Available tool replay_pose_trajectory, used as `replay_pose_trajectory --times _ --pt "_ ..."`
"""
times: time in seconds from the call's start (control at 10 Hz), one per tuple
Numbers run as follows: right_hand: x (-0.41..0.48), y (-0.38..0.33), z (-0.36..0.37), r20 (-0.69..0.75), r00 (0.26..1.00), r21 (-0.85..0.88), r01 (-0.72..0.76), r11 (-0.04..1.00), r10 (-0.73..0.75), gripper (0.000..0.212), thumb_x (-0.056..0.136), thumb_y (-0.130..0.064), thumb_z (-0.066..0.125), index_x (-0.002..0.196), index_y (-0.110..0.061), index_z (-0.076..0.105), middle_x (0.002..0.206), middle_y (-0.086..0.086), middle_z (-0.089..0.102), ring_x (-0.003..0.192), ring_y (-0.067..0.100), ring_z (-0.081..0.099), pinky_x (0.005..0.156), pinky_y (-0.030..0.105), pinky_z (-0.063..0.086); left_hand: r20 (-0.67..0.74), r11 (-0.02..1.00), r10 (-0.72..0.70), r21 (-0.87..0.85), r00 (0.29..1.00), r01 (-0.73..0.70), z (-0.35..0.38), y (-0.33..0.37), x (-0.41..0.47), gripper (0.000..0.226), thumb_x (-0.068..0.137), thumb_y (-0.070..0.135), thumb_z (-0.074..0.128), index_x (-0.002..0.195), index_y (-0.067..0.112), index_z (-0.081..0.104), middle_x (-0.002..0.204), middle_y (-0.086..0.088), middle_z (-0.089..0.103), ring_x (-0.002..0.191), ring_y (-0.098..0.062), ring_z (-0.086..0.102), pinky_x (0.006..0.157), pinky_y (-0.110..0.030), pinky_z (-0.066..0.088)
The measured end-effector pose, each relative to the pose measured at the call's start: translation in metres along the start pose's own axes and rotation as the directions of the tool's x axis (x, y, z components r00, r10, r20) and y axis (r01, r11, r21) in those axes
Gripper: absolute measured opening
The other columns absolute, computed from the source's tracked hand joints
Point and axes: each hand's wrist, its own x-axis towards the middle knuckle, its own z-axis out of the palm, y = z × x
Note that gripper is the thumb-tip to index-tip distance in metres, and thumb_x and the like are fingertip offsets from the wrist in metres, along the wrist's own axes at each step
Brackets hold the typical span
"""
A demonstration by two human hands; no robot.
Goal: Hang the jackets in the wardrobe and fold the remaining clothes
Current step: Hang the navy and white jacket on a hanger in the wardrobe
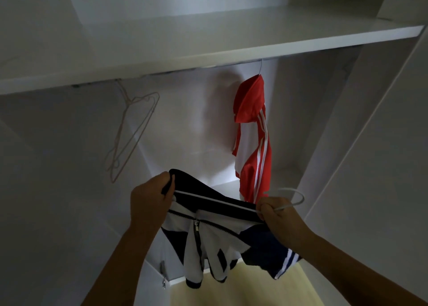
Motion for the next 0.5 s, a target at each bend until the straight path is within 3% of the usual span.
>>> replay_pose_trajectory --times 0.1,0.2,0.3,0.4,0.5 --pt "-0.001 -0.021 0.014 0.172 0.971 -0.167 0.198 0.966 -0.169 0.026 0.097 -0.013 0.045 0.081 -0.004 0.063 0.069 0.007 0.059 0.058 0.013 0.048 0.056 0.018 0.042 0.067 0.933 0.359 -0.001 0.931 -0.360 0.033 0.022 0.003 0.004 0.077 0.015 0.049 0.077 0.016 0.053 0.054 -0.005 0.060 0.046 -0.013 0.053 0.045 -0.021 0.042" --pt "0.010 -0.025 0.030 0.224 0.963 -0.231 0.204 0.952 -0.152 0.023 0.098 -0.018 0.044 0.084 -0.009 0.060 0.073 0.010 0.061 0.059 0.017 0.052 0.064 0.034 0.051 0.101 0.958 0.284 -0.077 0.954 -0.277 0.051 0.040 0.005 0.020 0.083 0.014 0.052 0.066 0.016 0.043 0.048 0.000 0.045 0.047 -0.005 0.033 0.045 -0.017 0.030" --pt "0.027 -0.014 0.019 0.241 0.970 -0.142 0.040 0.989 -0.005 0.028 0.098 -0.015 0.046 0.072 -0.021 0.054 0.070 -0.002 0.055 0.063 0.009 0.051 0.067 0.027 0.046 0.050 0.994 0.014 -0.105 0.999 -0.008 0.044 0.031 0.012 0.039 0.089 0.015 0.058 0.061 0.019 0.031 0.048 0.013 0.022 0.043 -0.005 0.027 0.044 -0.014 0.023" --pt "0.035 -0.009 0.015 0.257 0.966 -0.130 -0.006 0.992 0.039 0.028 0.098 -0.017 0.047 0.072 -0.019 0.056 0.069 -0.005 0.053 0.061 0.003 0.047 0.059 0.014 0.039 0.035 0.937 -0.177 -0.301 0.984 0.179 0.040 0.039 0.010 0.049 0.092 0.011 0.061 0.057 0.021 0.028 0.046 0.011 0.023 0.043 -0.004 0.029 0.045 -0.015 0.026" --pt "0.053 -0.011 0.018 0.173 0.984 -0.087 -0.013 0.996 0.028 0.032 0.097 -0.019 0.051 0.065 -0.023 0.055 0.063 -0.007 0.053 0.054 -0.001 0.047 0.051 0.008 0.037 0.021 0.789 -0.362 -0.525 0.932 0.318 0.038 0.046 0.010 0.049 0.089 0.008 0.064 0.054 0.017 0.031 0.046 0.009 0.032 0.046 -0.004 0.033 0.049 -0.015 0.032"
